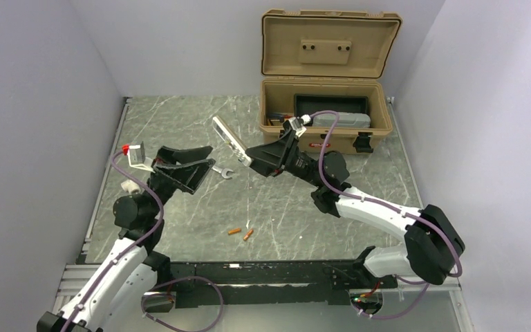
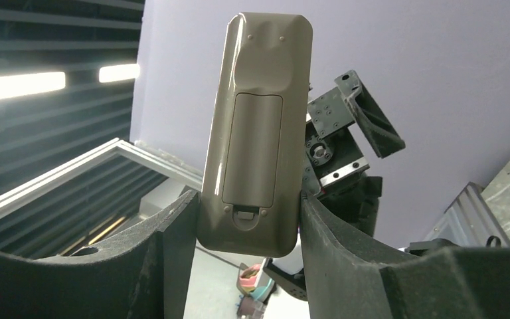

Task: Load the batteries into the remote control
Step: Adjust the remote control.

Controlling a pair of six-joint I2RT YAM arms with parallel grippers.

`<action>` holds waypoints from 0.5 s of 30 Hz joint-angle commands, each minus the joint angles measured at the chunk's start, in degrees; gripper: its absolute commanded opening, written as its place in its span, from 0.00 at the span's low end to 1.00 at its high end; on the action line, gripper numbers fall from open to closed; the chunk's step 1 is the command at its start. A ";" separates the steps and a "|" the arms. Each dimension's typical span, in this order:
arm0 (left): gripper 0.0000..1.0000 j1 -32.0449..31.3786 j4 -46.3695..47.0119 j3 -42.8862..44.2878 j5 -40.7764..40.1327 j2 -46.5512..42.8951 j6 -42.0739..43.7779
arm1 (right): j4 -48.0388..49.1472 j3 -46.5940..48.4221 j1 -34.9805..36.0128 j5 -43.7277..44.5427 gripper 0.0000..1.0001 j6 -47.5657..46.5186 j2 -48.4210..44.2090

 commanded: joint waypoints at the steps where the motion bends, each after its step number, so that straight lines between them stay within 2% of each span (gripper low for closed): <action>1: 0.99 -0.27 18.14 -1.86 -2.28 3.85 -3.85 | 4.96 0.79 0.20 -0.73 0.02 2.66 -2.70; 4: 0.99 -0.27 30.65 -2.10 -1.18 9.72 -7.61 | 5.09 0.50 0.61 -0.82 0.02 3.08 -3.33; 7: 0.98 -0.31 38.40 -0.52 0.63 16.27 -10.35 | 4.70 0.65 1.01 -1.06 0.02 3.02 -3.71; 15: 0.98 -1.09 39.95 2.61 0.79 19.27 -9.88 | 6.82 -0.64 1.66 -1.06 0.02 5.40 -3.40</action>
